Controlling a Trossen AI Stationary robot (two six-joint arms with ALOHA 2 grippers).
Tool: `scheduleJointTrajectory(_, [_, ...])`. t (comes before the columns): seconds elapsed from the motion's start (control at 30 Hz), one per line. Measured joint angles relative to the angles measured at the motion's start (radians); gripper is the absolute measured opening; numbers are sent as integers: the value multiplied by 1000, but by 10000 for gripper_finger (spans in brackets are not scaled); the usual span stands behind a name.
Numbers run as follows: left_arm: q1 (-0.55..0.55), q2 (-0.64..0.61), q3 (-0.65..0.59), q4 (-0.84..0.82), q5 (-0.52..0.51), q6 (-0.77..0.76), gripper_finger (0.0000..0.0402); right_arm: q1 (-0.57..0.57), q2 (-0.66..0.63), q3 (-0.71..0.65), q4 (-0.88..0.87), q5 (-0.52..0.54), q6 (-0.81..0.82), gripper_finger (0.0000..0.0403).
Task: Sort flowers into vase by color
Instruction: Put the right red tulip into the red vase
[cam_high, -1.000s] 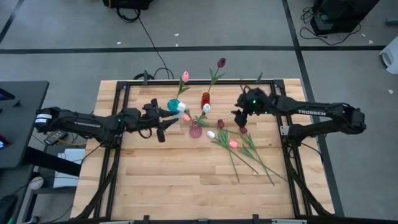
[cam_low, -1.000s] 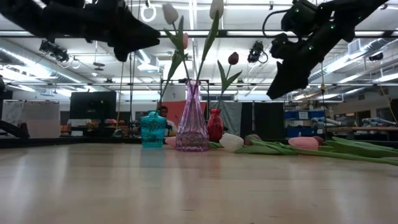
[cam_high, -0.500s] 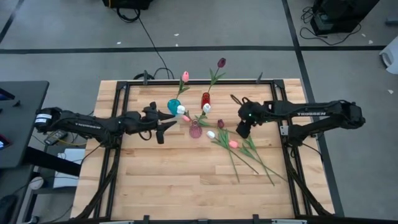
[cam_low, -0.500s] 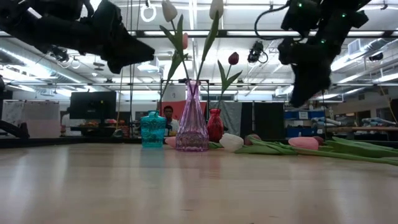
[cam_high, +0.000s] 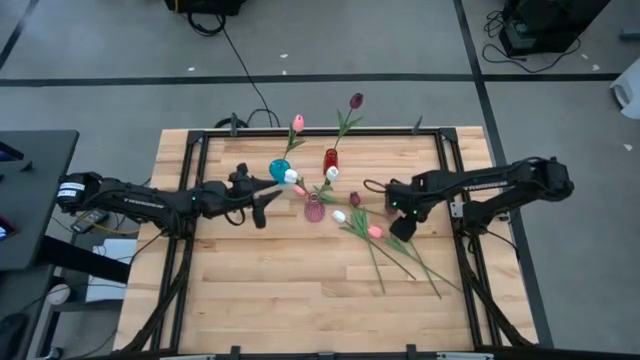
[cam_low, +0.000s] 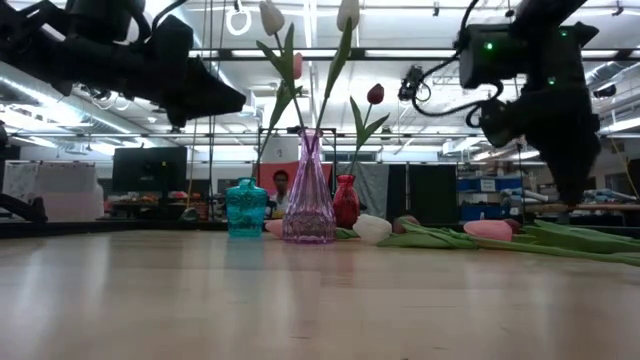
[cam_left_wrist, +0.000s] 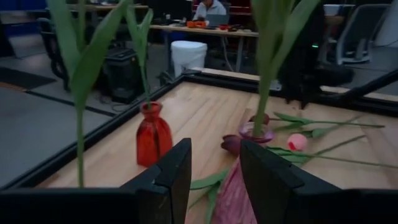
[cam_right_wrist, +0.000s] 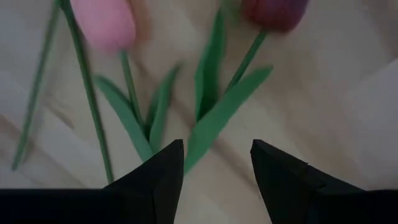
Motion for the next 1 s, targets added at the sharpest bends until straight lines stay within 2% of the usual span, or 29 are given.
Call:
scheduleJointTrajectory(0.37, [0, 0, 0, 25, -17, 47, 142, 43, 57, 0, -96, -128, 26, 200])
scheduleJointTrajectory(0.57, [0, 0, 1, 135, -17, 108, 142, 41, 60, 1, -138, -138, 44, 199])
scheduleJointTrajectory(1.0, [0, 0, 1, 147, -15, 129, 142, 166, 64, 1, -125, -89, 265, 199])
